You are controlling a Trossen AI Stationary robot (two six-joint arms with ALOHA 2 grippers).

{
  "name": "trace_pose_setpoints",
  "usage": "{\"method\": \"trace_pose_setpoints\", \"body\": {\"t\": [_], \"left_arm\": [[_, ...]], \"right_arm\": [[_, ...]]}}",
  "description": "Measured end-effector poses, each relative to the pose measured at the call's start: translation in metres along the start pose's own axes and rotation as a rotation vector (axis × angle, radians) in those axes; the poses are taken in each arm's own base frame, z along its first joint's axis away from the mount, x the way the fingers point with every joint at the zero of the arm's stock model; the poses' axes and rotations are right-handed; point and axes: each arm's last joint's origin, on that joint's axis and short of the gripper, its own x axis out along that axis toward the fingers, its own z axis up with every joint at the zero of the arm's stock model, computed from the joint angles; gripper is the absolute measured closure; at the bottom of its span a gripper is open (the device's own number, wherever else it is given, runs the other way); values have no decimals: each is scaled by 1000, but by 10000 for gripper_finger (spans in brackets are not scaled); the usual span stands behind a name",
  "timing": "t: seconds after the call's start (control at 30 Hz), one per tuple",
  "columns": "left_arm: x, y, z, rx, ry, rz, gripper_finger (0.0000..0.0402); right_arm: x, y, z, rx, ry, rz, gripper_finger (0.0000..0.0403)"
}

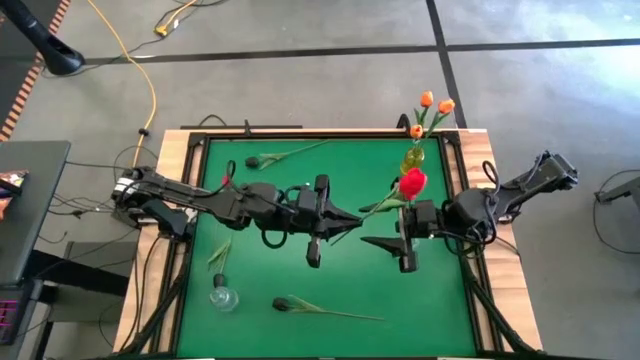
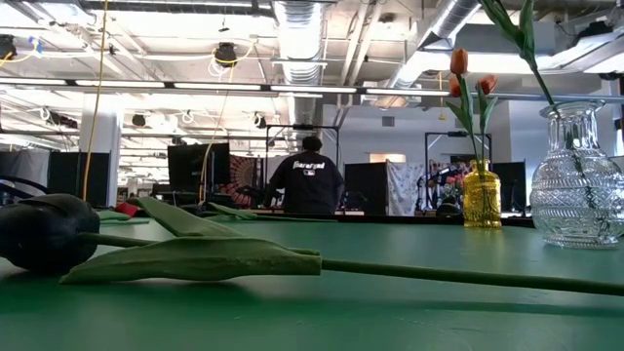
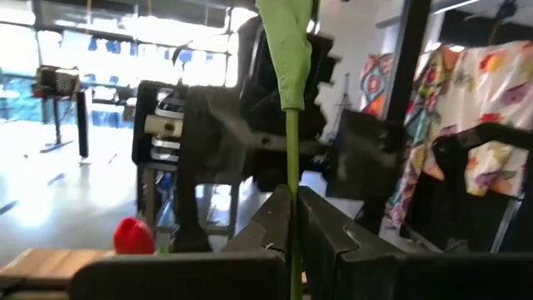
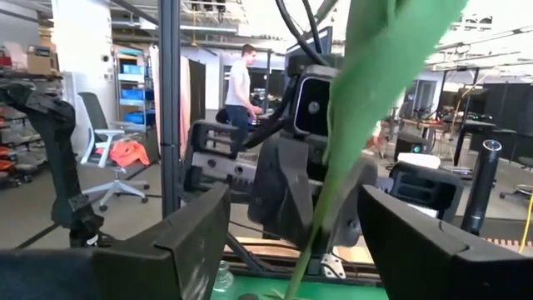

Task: Sort flowers into vase by color
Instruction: Put the bottom red tulip into the top transparent flower vase

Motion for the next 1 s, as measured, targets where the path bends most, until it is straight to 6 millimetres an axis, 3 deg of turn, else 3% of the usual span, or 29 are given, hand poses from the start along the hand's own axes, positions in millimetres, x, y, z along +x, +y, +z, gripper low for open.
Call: {"method": "trace_pose_setpoints", "body": {"t": [0.23,0.43,1.0], "left_arm": [[0,2,-1,5,1,25,401],[0,2,-1,-1,3,28,401],[0,2,-1,4,4,32,398]], "right_arm": [[2,-6,-1,36,1,-28,117],[3,-9,-1,35,1,-40,147],[3,-9,-1,19,2,-47,380]]}}
